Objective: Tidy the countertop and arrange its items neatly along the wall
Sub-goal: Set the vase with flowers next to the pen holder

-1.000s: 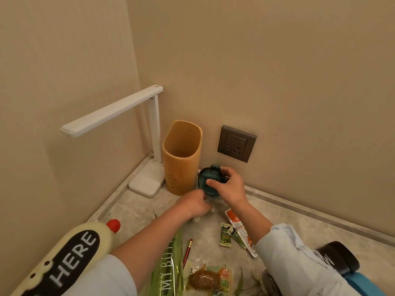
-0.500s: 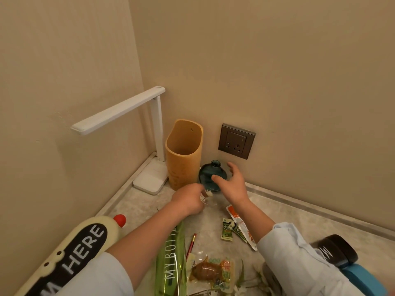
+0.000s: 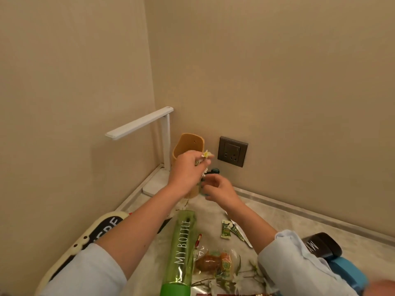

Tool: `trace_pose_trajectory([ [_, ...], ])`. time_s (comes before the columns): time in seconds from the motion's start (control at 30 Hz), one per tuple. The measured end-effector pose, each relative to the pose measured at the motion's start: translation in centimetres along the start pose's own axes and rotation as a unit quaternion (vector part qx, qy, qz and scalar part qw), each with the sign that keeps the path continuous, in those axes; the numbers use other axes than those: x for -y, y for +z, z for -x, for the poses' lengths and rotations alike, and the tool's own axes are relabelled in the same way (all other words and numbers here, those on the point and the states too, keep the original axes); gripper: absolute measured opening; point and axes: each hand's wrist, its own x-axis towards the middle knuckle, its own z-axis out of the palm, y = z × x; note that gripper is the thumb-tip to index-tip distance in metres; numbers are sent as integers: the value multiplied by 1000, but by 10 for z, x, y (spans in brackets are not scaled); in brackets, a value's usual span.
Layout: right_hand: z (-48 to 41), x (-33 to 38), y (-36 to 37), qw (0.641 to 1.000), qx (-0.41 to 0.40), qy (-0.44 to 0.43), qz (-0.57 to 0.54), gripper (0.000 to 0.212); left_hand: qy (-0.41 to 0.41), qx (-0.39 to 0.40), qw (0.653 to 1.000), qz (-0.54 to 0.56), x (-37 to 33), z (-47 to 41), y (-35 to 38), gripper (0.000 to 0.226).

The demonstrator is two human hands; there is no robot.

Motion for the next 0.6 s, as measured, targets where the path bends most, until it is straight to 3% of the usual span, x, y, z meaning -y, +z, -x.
trace_pose_trajectory([
  [0.07, 7, 9, 3, 999, 37, -14, 8, 41, 24, -27, 999, 19, -11, 1, -7, 23],
  [0.17, 15, 24, 9, 997, 55, -44, -4, 24, 57, -52, 996, 49, -25, 2, -16, 22],
  [0.6, 16, 80, 8, 990, -48, -133, -16, 11, 74, -74, 976, 191, -72, -13, -51, 19],
])
